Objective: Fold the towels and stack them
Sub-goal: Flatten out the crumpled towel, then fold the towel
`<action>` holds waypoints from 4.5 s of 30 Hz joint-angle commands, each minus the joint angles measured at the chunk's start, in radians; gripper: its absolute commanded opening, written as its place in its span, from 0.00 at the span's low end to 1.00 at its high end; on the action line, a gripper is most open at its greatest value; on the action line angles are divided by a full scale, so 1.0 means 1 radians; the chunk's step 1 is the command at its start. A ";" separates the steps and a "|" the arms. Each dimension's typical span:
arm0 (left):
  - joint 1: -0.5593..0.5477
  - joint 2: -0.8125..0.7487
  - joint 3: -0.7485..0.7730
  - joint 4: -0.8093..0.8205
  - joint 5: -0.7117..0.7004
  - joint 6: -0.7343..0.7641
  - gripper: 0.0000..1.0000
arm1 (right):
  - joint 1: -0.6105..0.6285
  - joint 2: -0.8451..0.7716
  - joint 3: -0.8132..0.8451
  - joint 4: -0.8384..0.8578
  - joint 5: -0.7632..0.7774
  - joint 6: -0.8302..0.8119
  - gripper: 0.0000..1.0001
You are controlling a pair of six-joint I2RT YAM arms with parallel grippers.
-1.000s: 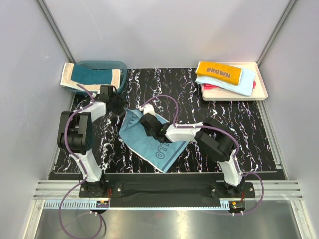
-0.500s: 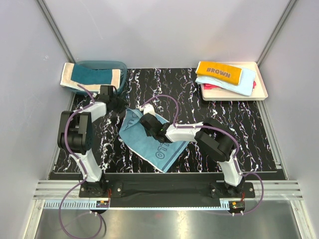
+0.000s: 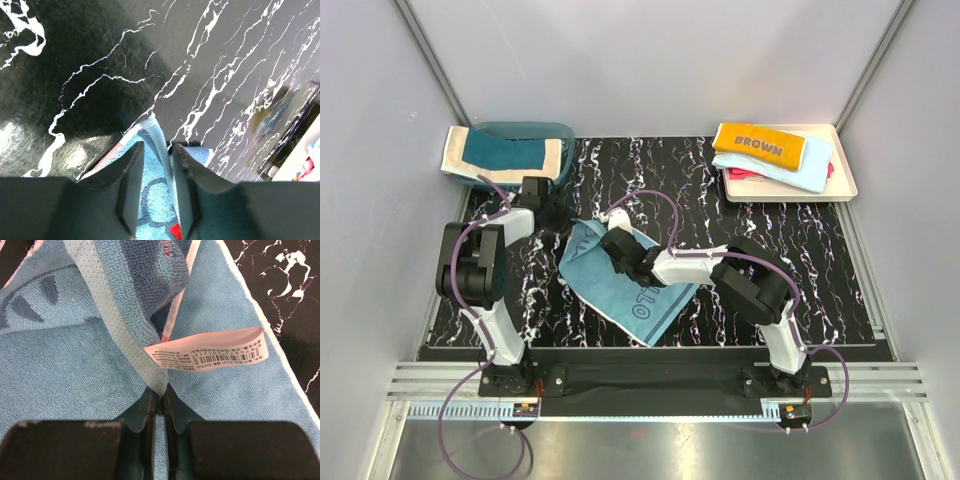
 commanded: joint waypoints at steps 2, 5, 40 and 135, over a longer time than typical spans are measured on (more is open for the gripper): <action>0.003 0.006 0.005 0.043 0.028 -0.004 0.24 | 0.011 -0.038 0.028 0.015 0.043 0.008 0.09; 0.003 0.003 0.006 0.048 0.035 0.002 0.05 | 0.011 -0.047 0.028 0.004 0.055 0.000 0.09; -0.579 -0.913 0.322 -0.537 -0.588 0.442 0.00 | 0.037 -0.743 0.462 -0.689 0.207 -0.484 0.00; -0.162 -0.252 -0.147 0.123 -0.077 0.234 0.00 | -0.621 -0.380 -0.111 -0.237 -0.595 -0.123 0.00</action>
